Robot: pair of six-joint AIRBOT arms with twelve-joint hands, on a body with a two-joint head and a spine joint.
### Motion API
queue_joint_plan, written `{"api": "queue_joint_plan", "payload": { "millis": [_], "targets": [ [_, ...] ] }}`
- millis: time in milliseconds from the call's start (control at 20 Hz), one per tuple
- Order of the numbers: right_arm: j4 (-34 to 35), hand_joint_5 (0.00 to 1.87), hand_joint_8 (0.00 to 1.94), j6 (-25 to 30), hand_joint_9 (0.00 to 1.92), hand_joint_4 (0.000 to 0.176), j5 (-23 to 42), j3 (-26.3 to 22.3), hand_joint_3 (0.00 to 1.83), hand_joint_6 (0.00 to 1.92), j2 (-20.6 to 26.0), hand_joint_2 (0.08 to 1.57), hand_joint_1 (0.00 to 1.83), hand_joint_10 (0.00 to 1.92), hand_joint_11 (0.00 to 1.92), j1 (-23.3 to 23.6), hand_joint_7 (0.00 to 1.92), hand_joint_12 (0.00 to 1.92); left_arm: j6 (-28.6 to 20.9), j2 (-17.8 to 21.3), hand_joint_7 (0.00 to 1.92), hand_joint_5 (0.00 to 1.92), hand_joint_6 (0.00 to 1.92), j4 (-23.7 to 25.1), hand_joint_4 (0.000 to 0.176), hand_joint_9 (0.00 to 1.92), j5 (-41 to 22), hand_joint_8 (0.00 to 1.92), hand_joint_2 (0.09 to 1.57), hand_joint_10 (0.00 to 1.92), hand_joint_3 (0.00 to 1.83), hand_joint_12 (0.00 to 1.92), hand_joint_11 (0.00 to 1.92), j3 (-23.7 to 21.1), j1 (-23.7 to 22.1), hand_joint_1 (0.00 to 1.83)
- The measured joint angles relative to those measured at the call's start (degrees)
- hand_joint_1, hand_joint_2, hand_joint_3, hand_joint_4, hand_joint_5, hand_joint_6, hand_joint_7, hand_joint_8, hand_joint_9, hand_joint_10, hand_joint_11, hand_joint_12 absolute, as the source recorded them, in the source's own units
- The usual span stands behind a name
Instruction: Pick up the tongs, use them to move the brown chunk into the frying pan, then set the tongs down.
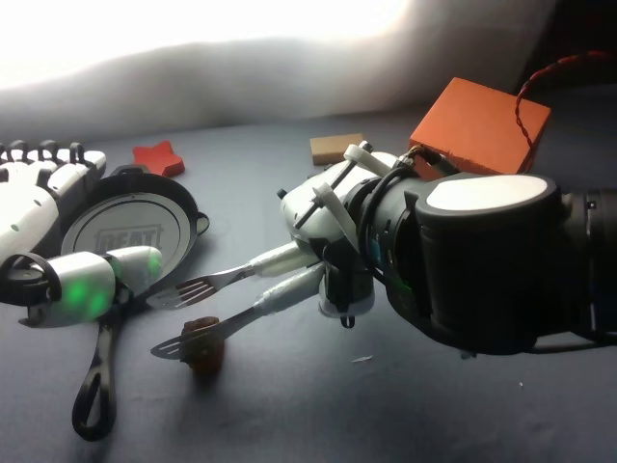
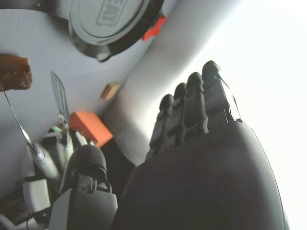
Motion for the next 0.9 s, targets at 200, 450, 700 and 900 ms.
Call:
{"api": "queue_joint_plan", "payload": {
  "millis": [200,450,700,900],
  "targets": [
    [-0.9,0.75,0.00,0.4,0.87,0.000,0.4,0.7,0.00,1.31,-0.3,1.23,1.09,0.40,0.45,-0.2,1.02,1.46,0.0,0.0,0.00,0.00,0.00,-0.1,0.000,0.00,-0.2,0.00,1.22,0.00,0.00,0.03,0.01,-0.8,0.0,0.00],
    [-0.4,0.75,0.00,0.3,0.89,0.000,0.4,0.7,0.00,1.32,-0.1,1.24,1.09,0.40,0.49,-1.2,1.04,1.43,-0.3,0.0,0.00,0.00,0.00,0.0,0.000,0.00,-0.5,0.00,1.22,0.00,0.00,0.04,0.01,-0.8,0.2,0.00],
    [-0.6,0.76,0.01,-0.3,0.90,0.000,0.3,0.4,0.00,1.31,0.8,1.23,1.09,0.41,0.49,-1.2,1.05,1.43,-0.3,0.0,0.00,0.00,0.00,0.8,0.000,0.00,-0.9,0.00,1.23,0.00,0.00,0.05,0.00,-0.9,0.4,0.00],
    [-0.6,0.73,0.01,-1.7,0.87,0.000,0.0,-0.3,0.00,1.34,1.5,1.25,1.08,0.42,0.47,-1.2,1.03,1.44,-0.4,0.1,0.01,0.00,0.00,1.2,0.000,0.01,-0.9,0.00,1.22,0.00,0.00,0.10,0.00,-1.6,1.4,0.00]
  ]
}}
